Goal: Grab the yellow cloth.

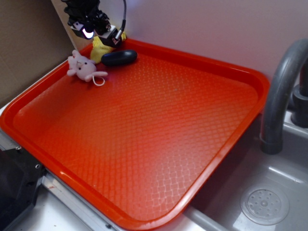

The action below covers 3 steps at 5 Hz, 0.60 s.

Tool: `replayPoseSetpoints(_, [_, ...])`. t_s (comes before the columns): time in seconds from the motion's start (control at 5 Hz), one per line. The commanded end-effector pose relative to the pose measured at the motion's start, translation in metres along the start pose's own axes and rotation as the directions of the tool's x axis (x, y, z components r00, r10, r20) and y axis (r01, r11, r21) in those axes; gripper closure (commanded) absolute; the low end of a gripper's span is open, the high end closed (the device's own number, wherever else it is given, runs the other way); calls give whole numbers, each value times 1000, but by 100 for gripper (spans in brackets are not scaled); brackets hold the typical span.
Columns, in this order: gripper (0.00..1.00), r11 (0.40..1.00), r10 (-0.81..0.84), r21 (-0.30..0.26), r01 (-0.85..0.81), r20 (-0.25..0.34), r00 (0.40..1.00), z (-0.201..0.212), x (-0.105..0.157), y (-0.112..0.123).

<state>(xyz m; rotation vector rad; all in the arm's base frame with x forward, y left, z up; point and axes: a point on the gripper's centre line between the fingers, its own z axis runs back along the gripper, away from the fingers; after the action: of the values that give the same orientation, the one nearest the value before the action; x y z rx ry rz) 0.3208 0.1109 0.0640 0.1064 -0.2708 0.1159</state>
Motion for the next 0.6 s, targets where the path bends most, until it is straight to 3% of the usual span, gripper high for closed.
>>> replayPoseSetpoints(0.0, [0, 978, 158, 123, -168, 90, 983, 6, 26, 38])
replayPoseSetpoints(0.4, [0, 982, 147, 117, -148, 21, 989, -22, 27, 19])
